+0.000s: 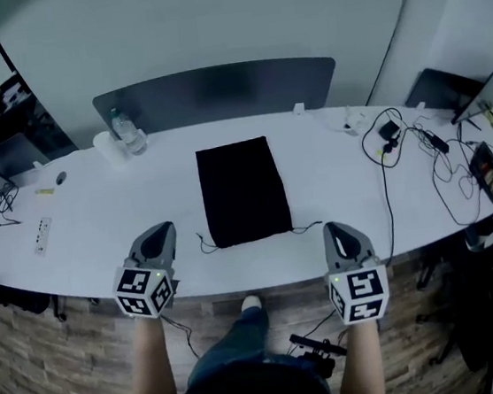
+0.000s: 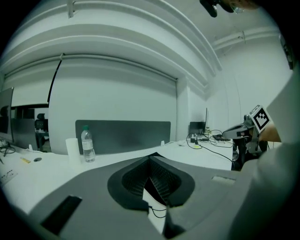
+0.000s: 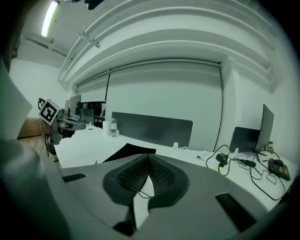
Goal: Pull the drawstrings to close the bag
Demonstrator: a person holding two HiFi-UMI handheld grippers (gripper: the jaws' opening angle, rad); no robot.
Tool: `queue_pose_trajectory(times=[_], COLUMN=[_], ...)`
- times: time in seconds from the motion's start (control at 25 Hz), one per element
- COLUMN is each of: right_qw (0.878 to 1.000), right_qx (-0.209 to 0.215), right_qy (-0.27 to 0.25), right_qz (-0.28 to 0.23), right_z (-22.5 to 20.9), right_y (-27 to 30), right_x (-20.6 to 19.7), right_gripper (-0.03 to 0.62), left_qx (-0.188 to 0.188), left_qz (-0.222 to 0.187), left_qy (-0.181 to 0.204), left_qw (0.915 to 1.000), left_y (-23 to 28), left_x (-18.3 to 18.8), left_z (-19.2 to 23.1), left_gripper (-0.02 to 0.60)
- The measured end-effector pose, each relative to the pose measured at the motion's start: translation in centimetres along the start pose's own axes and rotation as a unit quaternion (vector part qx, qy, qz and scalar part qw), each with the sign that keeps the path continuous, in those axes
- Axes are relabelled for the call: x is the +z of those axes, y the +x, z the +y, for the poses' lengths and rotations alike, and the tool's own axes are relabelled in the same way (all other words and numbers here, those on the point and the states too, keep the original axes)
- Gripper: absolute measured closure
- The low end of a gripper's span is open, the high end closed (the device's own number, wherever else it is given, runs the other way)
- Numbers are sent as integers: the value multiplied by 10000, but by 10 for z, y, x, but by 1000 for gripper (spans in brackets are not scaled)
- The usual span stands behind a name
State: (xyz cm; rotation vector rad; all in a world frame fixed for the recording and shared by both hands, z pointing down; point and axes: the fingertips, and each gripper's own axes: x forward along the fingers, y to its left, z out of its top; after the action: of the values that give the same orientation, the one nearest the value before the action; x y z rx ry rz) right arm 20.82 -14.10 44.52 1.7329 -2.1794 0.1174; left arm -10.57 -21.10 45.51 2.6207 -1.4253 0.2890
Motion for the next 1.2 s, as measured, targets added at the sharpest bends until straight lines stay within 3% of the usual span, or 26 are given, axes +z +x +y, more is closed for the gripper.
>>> queue_pose_trajectory(times=[0.16, 0.28, 0.36, 0.4, 0.52, 0.68, 0.8, 1.0, 1.12, 1.2], right_qw=[9991, 9972, 9947, 9931, 9867, 9697, 9590, 9423, 9299, 9238], right_qx=[59, 172, 387, 510, 883, 1486, 1697, 2051, 2231, 2333], right_qy=[-145, -171, -158, -171, -272, -543, -723, -707, -777, -846], right_qz=[404, 712, 937, 1043, 1337, 1860, 2153, 2549, 2819, 2916], right_z=[-9, -14, -15, -16, -17, -12, -16, -22, -25, -26], right_y=[38, 58, 69, 74, 85, 92, 94, 94, 91, 89], right_x=[-12, -14, -17, -20, -32, -55, -72, -101, -117, -122], right_gripper=[600, 600, 554, 521, 513, 513, 520, 528, 531, 534], left_qx=[-289, -613, -842, -987, -1623, -2459, -2914, -3395, -3662, -3890], left_qz=[443, 751, 971, 1107, 1592, 2316, 2715, 3359, 3526, 3672], left_qy=[-49, 21, 187, 304, 689, 1375, 1876, 2556, 2968, 3217], left_qw=[9986, 9953, 9915, 9885, 9714, 9311, 8979, 8405, 8084, 7812], left_y=[31, 48, 57, 62, 69, 72, 74, 77, 81, 82], left_x=[-22, -34, -42, -47, -65, -98, -116, -148, -162, -170], left_z=[21, 28, 29, 28, 17, 6, -2, -10, -16, -21], left_gripper=[576, 531, 518, 517, 502, 485, 463, 442, 442, 442])
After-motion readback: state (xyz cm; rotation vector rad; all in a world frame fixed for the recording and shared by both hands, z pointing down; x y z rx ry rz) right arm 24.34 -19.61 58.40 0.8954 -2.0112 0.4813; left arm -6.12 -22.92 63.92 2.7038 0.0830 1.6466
